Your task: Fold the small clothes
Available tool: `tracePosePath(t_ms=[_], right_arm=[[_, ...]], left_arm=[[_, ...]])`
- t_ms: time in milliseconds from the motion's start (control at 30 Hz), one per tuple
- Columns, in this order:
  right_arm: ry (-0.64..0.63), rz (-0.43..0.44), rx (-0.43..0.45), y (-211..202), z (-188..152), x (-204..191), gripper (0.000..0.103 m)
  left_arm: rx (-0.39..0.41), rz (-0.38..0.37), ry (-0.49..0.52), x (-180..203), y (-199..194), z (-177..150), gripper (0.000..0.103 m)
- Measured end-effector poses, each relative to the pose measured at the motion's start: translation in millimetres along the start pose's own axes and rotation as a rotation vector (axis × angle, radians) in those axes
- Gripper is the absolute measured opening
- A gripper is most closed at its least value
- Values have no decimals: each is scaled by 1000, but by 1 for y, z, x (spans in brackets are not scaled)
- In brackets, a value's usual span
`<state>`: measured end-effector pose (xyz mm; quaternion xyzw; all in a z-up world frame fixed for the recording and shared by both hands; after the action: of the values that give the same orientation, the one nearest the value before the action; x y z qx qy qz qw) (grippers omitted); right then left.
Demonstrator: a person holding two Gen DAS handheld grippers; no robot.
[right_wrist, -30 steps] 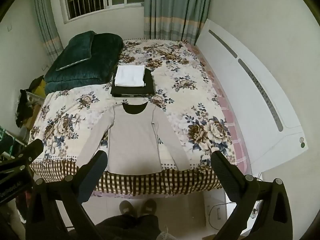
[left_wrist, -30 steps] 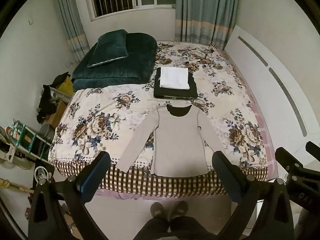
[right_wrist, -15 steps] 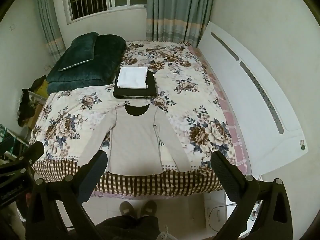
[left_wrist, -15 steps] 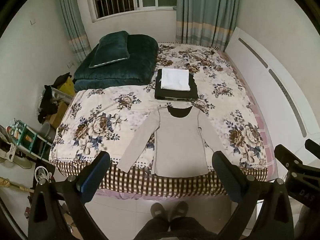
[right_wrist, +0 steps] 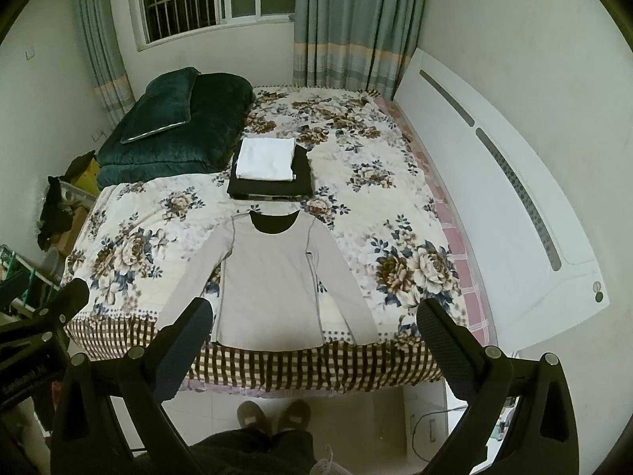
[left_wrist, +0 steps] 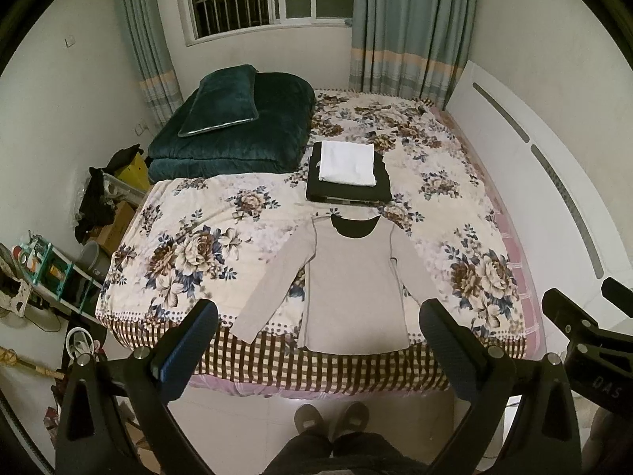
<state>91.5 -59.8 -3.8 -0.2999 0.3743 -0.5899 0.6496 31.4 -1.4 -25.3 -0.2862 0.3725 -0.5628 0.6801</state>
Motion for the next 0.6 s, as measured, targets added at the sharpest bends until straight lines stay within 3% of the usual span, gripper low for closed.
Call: tracePosePath(t_ms=[100,133,600], right_arm=[[2,5,2,0,-2,1,103],[-4,7,2,-9,4,-15,103],[-4,10,6,-9,2,-13,103]], left_arm=[[2,-1,-7,-1,-8,4,103],[3,1,-8,-1,-8,4,103],[10,-5,-14,-2,-11,8,103]])
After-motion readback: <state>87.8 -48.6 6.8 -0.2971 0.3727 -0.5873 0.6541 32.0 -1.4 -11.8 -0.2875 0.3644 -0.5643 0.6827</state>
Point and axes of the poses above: each gripper's, at about its wrist camera, not at the fingertips, and y roughly the way its jaws point, x to its right, z to its top, the point moved 5 cm from there along y, roughly the way its jaws point, and after that the axes turned 12 degrees about z, right-handed, at the moved point
